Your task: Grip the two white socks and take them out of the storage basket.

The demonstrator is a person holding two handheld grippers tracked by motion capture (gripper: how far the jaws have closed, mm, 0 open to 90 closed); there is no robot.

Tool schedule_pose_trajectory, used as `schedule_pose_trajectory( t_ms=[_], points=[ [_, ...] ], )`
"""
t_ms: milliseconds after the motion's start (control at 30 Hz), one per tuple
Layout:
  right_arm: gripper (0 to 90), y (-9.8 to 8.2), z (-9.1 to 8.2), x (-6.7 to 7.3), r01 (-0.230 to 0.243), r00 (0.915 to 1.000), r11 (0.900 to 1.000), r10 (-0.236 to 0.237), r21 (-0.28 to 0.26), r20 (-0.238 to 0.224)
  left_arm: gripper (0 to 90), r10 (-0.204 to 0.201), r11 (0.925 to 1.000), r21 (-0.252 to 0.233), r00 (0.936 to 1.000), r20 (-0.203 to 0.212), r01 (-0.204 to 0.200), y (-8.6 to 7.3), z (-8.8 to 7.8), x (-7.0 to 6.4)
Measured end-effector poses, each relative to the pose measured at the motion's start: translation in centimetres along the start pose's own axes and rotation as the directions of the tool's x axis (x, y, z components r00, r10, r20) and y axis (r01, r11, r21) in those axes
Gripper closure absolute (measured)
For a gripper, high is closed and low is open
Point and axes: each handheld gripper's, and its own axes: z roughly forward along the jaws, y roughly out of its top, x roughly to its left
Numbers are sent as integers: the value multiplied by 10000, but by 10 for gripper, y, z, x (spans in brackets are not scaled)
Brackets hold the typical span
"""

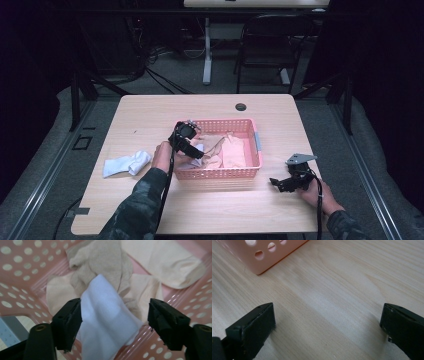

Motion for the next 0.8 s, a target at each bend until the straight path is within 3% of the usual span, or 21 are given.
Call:
schedule_pose_trajectory(
  t_ms=[67,200,367,400,433,500,667,800],
  points=[
    [0,0,0,0,2,10000,10000,-2,6,-4,359,-255,9995,188,9996,-84,256,-1,4,1],
    [0,0,0,0,7,10000,10000,-7,7,5,407,-372,9983,445,9991,-187,380,-2,8,0],
    [0,0,0,0,3,10000,10000,-3,8,-4,613,-221,9961,853,9994,-250,241,0,13,-1],
    [0,0,0,0,3,10000,10000,-3,8,-4,613,-205,9958,883,9994,-263,228,0,14,-1],
    [0,0,0,0,5,10000,10000,-5,14,1,713,-169,9957,910,9998,-141,182,-1,14,-1],
    [0,0,0,0,4,10000,10000,-4,6,-3,805,-106,9956,930,9999,4,105,-1,14,-1],
    [0,0,0,0,7,10000,10000,-7,10,2,827,-124,9984,554,9998,144,116,-4,5,3],
    [0,0,0,0,8,10000,10000,-8,9,-3,827,-105,9999,-130,9998,170,107,-7,-14,8]
  ],
)
